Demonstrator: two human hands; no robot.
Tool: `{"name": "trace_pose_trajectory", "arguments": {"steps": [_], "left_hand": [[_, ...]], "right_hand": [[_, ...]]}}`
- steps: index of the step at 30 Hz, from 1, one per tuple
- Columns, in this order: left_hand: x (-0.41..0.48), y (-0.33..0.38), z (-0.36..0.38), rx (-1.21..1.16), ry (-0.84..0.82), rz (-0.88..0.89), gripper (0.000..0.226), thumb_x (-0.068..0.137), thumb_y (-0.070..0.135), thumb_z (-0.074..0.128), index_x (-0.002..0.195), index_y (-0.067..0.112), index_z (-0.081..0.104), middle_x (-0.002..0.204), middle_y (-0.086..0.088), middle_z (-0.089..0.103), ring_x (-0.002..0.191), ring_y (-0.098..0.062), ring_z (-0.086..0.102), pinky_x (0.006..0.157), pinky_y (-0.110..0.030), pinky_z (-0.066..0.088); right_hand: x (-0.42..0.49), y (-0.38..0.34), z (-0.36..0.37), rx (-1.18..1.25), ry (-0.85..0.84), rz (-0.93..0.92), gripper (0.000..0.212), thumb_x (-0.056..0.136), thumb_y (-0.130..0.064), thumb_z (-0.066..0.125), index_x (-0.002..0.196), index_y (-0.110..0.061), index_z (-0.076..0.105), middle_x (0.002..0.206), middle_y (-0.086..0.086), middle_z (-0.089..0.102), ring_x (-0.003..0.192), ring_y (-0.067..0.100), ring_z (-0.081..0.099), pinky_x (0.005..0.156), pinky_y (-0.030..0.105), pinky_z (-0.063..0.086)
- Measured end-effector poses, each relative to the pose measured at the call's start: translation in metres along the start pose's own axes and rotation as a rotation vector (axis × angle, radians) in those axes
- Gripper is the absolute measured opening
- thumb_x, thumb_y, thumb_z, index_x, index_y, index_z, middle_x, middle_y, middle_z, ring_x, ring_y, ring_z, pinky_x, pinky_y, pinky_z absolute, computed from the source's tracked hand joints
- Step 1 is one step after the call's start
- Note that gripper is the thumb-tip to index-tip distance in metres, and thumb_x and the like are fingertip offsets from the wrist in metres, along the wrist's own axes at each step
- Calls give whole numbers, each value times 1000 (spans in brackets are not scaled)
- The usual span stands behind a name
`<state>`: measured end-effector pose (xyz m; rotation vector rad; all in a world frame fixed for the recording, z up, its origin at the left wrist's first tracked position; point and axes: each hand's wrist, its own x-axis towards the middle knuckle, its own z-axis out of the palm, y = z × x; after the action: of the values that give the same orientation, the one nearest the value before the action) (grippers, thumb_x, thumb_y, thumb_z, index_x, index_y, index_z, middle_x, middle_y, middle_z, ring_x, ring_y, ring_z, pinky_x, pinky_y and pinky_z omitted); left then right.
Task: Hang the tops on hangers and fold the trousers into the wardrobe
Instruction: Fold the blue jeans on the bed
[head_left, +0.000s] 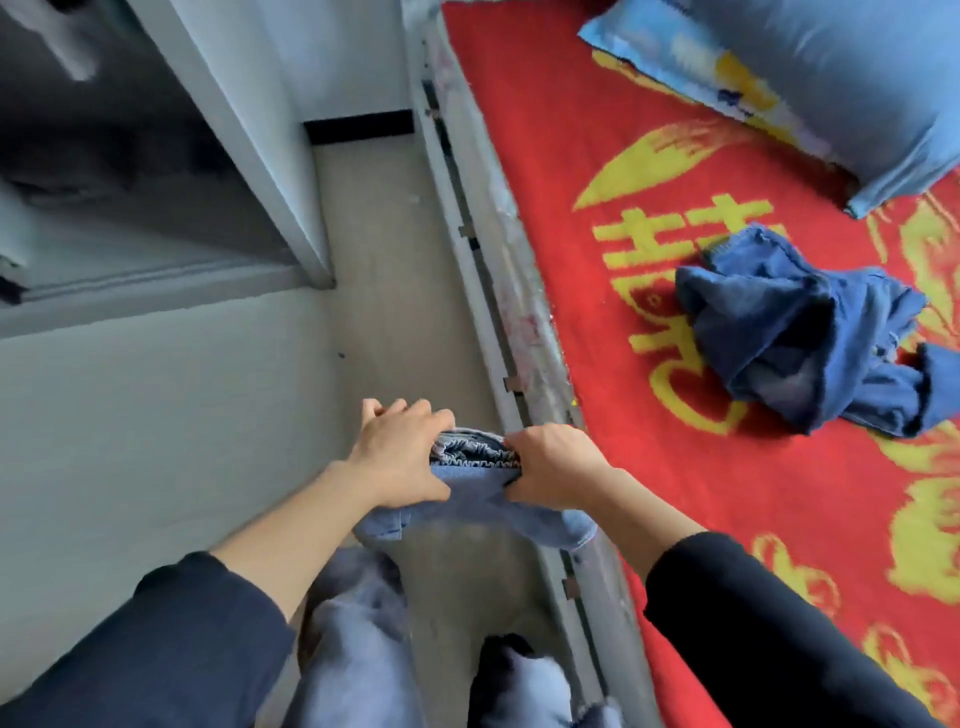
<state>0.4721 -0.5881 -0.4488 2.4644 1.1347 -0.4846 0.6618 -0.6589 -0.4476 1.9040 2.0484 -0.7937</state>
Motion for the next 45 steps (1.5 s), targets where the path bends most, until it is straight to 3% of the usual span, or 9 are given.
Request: {"name": "trace_pose_trajectory", "arguments": {"steps": [6, 11, 16, 21, 26, 32, 39, 45], "left_hand": [[-42, -185, -9, -197, -5, -254, 56, 56, 56, 65, 105, 37, 47, 96, 12, 49, 101, -18, 52, 74, -35, 22], [-90, -327, -22, -240, 29, -411, 57, 56, 54, 62, 109, 38, 47, 100, 12, 52, 101, -19, 54, 78, -35, 28], [-116, -440, -43, -236, 131, -576, 54, 58, 49, 61, 109, 38, 48, 93, 13, 48, 96, -16, 52, 82, -36, 30], [-108, -518, -63, -211, 143, -617, 55, 59, 47, 59, 112, 39, 45, 95, 13, 46, 97, -16, 51, 83, -37, 28], [-58, -611, -79, -202, 125, -587, 55, 58, 42, 60, 112, 36, 47, 97, 11, 50, 97, -17, 51, 80, -37, 25], [18, -736, -77, -242, 103, -587, 54, 65, 36, 60, 116, 29, 45, 108, 5, 51, 104, -21, 50, 83, -36, 39], [97, -909, -43, -104, 202, -592, 58, 69, 38, 60, 123, 29, 41, 118, 1, 49, 112, -23, 47, 84, -38, 40], [167, -1052, 7, 29, 345, -559, 54, 67, 44, 63, 114, 28, 43, 112, 2, 48, 111, -22, 49, 84, -36, 43]], "right_hand": [[142, -151, -45, -119, -134, -180, 15, 72, -37, 60, 77, -28, 49, 80, 4, 66, 77, 31, 64, 59, 29, 37], [239, -285, -73, -235, -165, -370, 22, 78, -37, 56, 94, -22, 62, 91, 4, 66, 83, 29, 64, 62, 30, 39], [325, -388, -105, -327, -141, -463, 25, 82, -34, 55, 100, -18, 58, 95, 6, 64, 82, 27, 59, 64, 31, 37], [391, -442, -127, -381, -93, -523, 28, 83, -32, 54, 109, -22, 56, 93, 7, 65, 85, 28, 62, 65, 31, 35], [484, -469, -143, -379, -74, -495, 26, 82, -36, 50, 101, -20, 57, 95, 5, 65, 76, 26, 56, 63, 31, 37], [627, -512, -150, -440, -91, -477, 26, 84, -31, 51, 107, -19, 54, 102, 9, 66, 92, 29, 64, 65, 31, 36], [805, -574, -118, -450, 45, -506, 33, 91, -41, 48, 116, -20, 48, 106, 8, 67, 96, 31, 63, 70, 33, 33], [948, -619, -73, -492, 167, -476, 31, 93, -32, 46, 119, -17, 46, 105, 8, 67, 94, 31, 65, 66, 32, 35]]}}
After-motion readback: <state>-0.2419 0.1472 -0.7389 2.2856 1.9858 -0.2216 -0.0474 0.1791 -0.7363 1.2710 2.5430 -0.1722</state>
